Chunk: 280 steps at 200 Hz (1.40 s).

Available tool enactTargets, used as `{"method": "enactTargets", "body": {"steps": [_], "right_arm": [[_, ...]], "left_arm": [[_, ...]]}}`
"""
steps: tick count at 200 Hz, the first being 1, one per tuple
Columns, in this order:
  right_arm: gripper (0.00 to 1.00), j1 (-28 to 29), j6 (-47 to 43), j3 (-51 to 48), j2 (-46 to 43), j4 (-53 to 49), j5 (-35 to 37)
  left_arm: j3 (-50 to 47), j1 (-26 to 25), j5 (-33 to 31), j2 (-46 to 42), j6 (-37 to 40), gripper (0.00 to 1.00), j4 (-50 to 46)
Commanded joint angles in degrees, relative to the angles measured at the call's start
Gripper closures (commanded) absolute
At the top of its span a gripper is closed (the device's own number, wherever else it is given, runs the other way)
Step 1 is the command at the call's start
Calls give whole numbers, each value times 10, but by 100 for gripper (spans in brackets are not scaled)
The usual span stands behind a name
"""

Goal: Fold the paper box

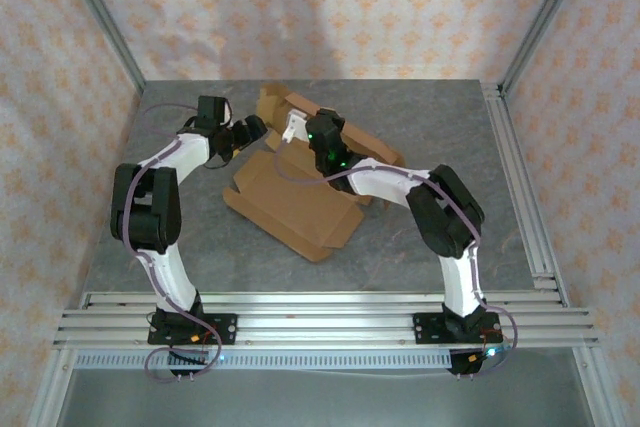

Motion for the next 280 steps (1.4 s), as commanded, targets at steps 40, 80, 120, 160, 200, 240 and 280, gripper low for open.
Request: {"method": "enactTargets", "body": {"steps": [40,80,120,160,200,240,280], "right_arm": [[100,-2,-35,18,13,-7,10],[100,0,-40,31,27,-14,10],[100,0,-35,36,32,-21,10],[100,-1,-27,35,39,-21,12],[100,-4,-25,35,48,-17,13],[100,-4,-27,31,51,-14,16],[100,-5,-31,26,51,-9,19]], "left_arm": [[49,-3,48,61,7,17,15],[124,-8,89,122,22,30,-34],[187,-33,94,156,60,37,-82],[205,-47,101,171,59,46,-99],[208,-58,107,176,53,50,-104],[203,-67,116,176,47,51,-102],[179,-69,105,159,34,50,-81]]}}
